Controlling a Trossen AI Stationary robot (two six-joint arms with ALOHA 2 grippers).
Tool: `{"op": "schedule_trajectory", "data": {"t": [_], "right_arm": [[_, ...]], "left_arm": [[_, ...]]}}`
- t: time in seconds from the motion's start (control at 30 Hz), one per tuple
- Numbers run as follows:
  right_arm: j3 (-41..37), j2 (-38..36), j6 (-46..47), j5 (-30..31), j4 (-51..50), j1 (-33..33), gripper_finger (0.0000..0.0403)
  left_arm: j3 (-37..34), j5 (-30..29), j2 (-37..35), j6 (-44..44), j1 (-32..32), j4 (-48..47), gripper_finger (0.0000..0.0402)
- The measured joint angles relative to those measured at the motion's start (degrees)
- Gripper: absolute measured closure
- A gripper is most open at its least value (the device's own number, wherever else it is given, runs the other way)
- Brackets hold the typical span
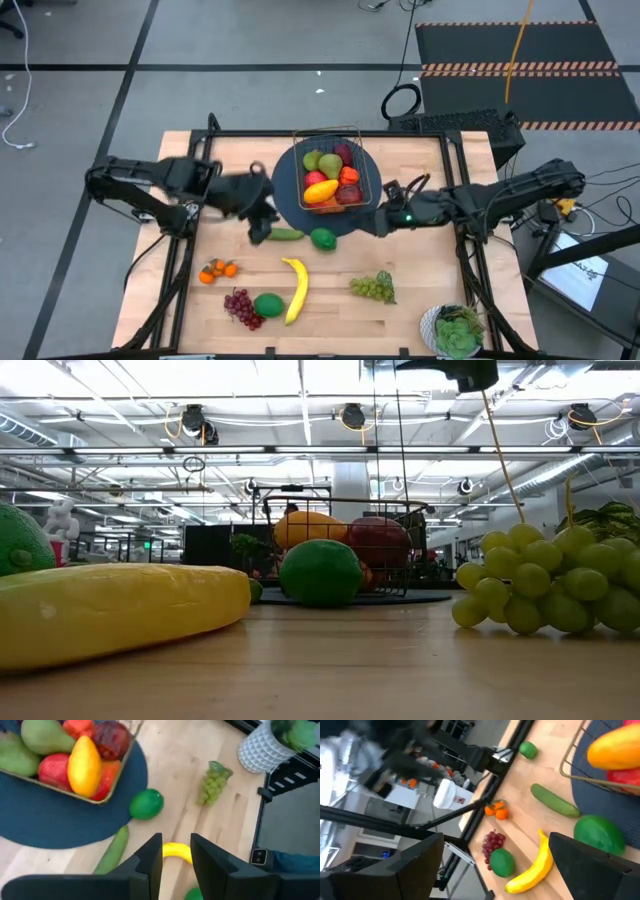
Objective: Build produce basket
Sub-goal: Put the yellow banana into the gold wire basket
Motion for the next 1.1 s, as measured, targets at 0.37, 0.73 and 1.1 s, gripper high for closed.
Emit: {"op": "schedule_trajectory", "data": {"t": [0.37, 0.73, 1.1], "right_arm": [[0.0, 4.3, 1.8, 0.3, 0.3, 2.1, 0.0046], [0.0, 4.7, 3.0, 0.1, 0.4, 3.8, 0.0046], [0.0, 4.7, -2.0, -7.6, -0.1, 3.8, 0.0046]], "left_arm": [[-5.6, -18.4, 0.0, -15.5, -17.5, 5.7, 0.0304], [-22.2, -17.4, 0.0, -38.3, -24.6, 23.1, 0.0302], [-29.6, -8.9, 2.5, -50.4, -26.5, 33.9, 0.0230]]}}
